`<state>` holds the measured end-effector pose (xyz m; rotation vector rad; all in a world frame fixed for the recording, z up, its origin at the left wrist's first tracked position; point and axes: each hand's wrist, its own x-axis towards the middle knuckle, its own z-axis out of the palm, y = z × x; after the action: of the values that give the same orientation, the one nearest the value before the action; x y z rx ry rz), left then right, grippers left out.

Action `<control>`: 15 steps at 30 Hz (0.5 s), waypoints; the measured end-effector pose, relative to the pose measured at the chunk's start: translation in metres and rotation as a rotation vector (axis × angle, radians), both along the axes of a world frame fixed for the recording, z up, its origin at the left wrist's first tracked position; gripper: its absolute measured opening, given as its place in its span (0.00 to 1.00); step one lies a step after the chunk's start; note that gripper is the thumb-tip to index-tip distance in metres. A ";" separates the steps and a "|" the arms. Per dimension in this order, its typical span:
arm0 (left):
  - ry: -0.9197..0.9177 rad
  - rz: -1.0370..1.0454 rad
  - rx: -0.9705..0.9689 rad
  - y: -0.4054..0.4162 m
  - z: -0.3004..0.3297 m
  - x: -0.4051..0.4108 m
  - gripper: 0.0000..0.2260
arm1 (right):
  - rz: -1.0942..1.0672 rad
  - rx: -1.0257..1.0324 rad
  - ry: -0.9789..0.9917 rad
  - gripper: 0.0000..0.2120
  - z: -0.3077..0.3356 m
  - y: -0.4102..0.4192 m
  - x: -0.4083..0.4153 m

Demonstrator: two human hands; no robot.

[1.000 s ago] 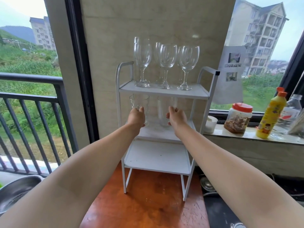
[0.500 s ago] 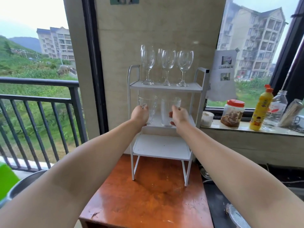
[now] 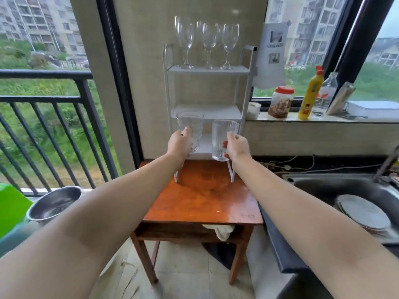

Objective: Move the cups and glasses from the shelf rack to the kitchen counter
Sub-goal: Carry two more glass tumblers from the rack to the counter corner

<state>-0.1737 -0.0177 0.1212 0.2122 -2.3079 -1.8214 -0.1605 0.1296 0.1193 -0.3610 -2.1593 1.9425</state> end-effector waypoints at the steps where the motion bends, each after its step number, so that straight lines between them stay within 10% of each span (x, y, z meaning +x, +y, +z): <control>1: -0.021 -0.006 0.006 0.003 -0.007 0.008 0.20 | -0.011 0.009 -0.013 0.16 -0.007 0.005 0.008; 15: -0.143 -0.275 -0.135 0.119 -0.085 0.086 0.19 | -0.258 0.058 -0.171 0.17 -0.084 0.145 0.126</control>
<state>-0.0872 0.1018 0.0358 0.0042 -2.6626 -1.8113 -0.0343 0.2746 0.0353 -0.7790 -2.1386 1.7605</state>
